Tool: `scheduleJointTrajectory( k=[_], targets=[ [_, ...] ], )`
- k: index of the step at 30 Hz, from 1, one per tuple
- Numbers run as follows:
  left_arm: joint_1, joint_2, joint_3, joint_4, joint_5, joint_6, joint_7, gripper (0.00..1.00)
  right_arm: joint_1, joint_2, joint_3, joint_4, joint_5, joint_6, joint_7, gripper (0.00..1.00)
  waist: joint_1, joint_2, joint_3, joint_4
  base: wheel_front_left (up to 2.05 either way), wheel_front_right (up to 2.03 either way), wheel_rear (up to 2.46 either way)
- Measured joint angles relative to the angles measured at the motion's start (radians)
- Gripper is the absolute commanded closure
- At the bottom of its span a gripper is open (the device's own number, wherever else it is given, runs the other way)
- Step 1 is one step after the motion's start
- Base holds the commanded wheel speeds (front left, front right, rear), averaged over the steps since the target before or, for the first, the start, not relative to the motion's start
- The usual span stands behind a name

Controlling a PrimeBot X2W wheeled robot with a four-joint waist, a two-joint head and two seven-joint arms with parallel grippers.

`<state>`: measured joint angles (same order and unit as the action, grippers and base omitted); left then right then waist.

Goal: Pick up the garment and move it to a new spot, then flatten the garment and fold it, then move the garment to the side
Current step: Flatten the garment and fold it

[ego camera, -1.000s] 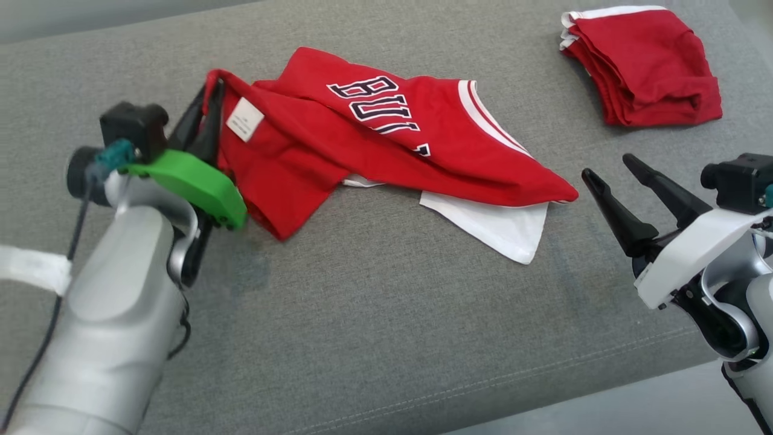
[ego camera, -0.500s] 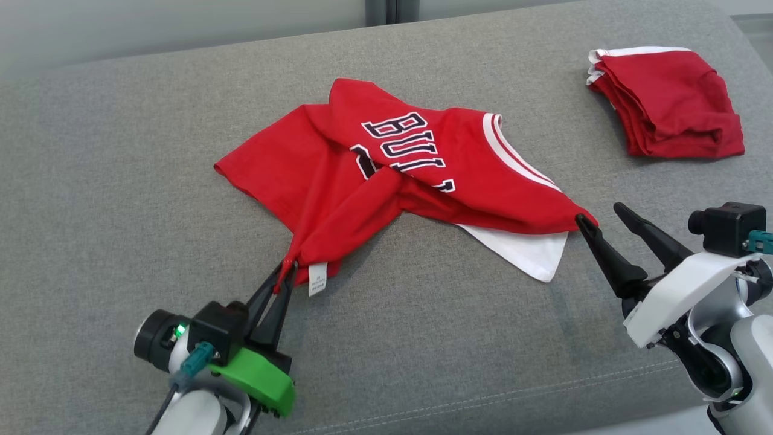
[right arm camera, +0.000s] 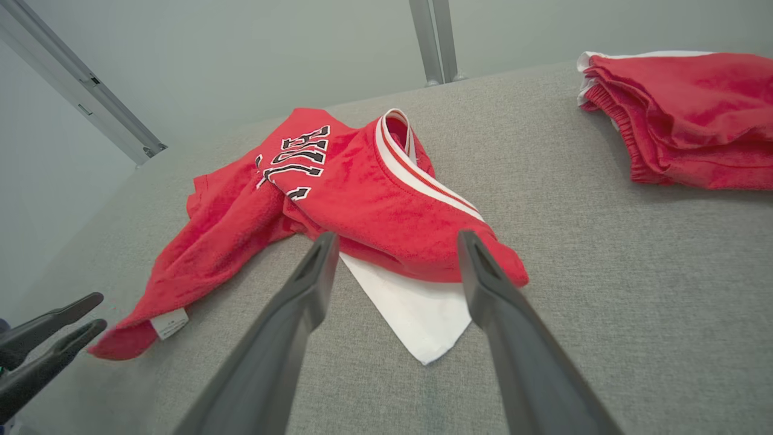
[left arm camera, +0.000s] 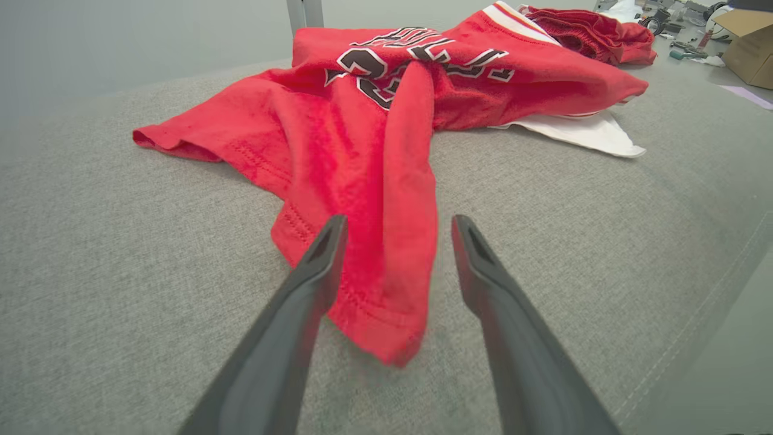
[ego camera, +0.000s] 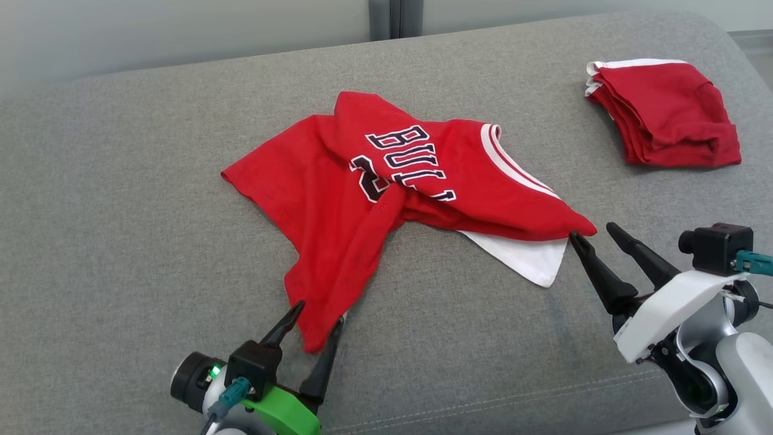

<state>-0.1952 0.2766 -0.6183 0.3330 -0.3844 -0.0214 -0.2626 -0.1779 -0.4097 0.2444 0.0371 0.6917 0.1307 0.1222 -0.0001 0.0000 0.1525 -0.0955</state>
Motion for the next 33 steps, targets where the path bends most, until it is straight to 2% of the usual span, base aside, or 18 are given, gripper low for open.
scheduleJointTrajectory(
  k=[11,21,33],
  targets=[
    [0.090,-0.046,0.054,-0.009,0.016,-0.018,0.000,0.00,0.030,0.028,-0.016,0.017,0.000,0.000,-0.020,0.00,0.0000,0.0000,-0.013,0.015,0.00,0.00,0.00],
    [0.164,-0.095,0.223,-0.135,-0.029,0.037,0.000,0.00,0.035,0.123,-0.167,0.058,-0.103,0.000,-0.063,0.00,0.0000,0.0000,-0.040,0.020,0.00,0.00,0.00],
    [0.230,-0.084,0.338,-0.219,-0.071,0.123,0.002,0.00,0.091,0.242,-0.268,-0.010,-0.302,0.000,-0.109,0.00,0.0000,0.0000,-0.092,0.019,0.00,0.00,0.00]
  ],
)
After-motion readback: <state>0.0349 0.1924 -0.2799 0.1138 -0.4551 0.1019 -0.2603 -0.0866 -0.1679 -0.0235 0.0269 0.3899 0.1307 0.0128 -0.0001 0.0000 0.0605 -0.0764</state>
